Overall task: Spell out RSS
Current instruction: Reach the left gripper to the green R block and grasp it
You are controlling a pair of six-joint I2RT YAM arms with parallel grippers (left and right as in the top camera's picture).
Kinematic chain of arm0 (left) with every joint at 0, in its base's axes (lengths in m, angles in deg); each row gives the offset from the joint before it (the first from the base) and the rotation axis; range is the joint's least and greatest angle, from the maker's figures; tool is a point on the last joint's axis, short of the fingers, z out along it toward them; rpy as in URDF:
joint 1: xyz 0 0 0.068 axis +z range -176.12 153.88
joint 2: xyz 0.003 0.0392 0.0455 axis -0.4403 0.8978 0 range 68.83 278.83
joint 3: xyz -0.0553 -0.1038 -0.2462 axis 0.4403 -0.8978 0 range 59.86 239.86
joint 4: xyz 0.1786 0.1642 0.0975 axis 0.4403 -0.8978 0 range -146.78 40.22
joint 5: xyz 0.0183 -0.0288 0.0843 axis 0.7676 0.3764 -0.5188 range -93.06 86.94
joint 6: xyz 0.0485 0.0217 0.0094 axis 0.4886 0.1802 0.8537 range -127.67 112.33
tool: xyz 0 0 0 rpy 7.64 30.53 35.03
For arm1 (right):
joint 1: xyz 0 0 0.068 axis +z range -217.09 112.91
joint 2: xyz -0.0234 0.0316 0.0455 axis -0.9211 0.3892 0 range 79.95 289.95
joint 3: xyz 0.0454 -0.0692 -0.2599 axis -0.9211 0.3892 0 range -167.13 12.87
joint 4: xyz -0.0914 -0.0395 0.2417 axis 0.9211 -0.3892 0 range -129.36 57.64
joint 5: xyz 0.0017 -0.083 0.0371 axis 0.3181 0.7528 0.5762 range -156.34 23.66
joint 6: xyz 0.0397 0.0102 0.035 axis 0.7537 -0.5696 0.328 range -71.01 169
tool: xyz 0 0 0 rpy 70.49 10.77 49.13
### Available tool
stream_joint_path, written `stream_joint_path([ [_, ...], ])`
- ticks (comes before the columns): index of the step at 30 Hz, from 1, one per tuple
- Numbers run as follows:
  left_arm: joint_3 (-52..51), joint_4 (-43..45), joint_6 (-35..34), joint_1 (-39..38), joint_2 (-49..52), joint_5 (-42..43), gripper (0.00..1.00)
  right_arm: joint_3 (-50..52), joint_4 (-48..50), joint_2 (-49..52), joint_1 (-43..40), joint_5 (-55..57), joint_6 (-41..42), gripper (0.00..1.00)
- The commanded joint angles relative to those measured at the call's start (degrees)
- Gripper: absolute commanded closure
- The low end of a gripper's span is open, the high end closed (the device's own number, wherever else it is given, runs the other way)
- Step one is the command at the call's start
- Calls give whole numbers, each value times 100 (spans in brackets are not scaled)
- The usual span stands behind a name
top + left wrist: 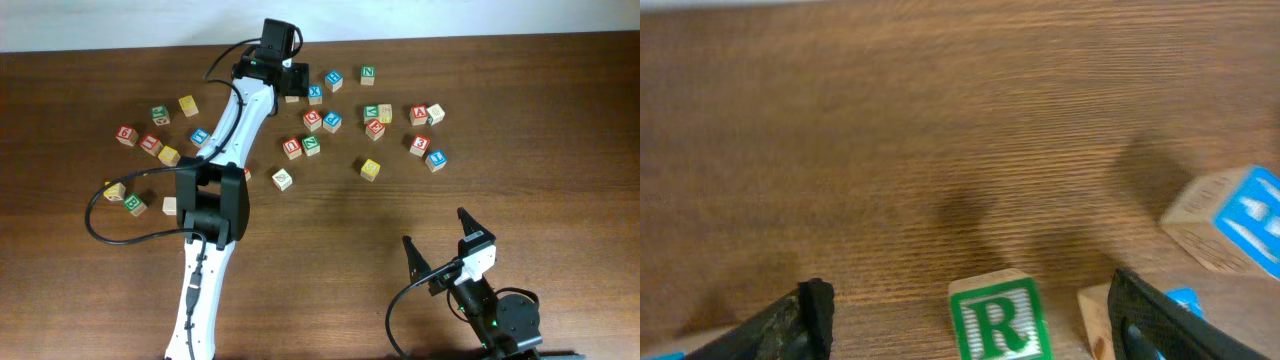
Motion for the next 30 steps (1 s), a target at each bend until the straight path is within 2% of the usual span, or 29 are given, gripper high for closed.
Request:
stream_joint_path([
  [1,107,-109,-636,39,120,-245,29,42,-20,-42,31,24,63,2],
  [11,107,-299,-632,-48,431,-138,36,42,-20,-42,31,24,63,2],
  [16,109,-258,-632,-57,435,-199,51,42,-20,-42,31,24,63,2],
  [30,109,7,-627,-57,435,-334,66,42,-20,-42,31,24,63,2],
])
